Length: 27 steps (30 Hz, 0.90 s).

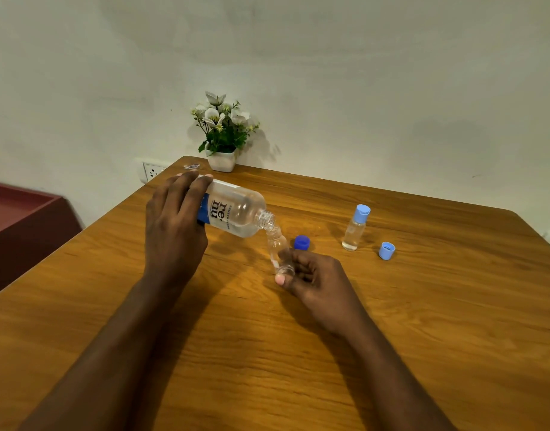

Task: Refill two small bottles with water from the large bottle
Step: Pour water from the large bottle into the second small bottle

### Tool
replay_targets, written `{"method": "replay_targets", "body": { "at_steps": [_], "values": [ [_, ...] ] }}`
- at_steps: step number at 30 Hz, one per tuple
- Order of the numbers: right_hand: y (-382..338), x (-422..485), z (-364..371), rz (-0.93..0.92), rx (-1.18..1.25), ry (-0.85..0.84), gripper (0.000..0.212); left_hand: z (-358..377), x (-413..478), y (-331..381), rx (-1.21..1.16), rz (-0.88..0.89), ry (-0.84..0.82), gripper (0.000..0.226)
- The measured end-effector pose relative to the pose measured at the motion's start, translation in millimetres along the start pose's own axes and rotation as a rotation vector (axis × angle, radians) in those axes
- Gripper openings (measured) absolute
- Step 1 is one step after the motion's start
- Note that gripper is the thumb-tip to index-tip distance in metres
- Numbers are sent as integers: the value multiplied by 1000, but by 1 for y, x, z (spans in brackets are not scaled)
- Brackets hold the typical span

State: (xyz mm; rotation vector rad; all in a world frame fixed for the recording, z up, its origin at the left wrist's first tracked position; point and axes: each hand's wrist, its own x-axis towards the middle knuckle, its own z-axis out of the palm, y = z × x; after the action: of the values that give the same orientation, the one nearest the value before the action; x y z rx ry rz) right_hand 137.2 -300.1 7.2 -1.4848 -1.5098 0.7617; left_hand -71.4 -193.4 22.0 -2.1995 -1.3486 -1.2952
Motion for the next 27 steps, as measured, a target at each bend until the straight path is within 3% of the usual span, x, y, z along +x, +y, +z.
{"method": "replay_targets", "body": {
  "at_steps": [27],
  "values": [
    [2, 1, 0, -20, 41, -15, 38, -1, 0, 1, -4, -6, 0, 58]
  ]
}}
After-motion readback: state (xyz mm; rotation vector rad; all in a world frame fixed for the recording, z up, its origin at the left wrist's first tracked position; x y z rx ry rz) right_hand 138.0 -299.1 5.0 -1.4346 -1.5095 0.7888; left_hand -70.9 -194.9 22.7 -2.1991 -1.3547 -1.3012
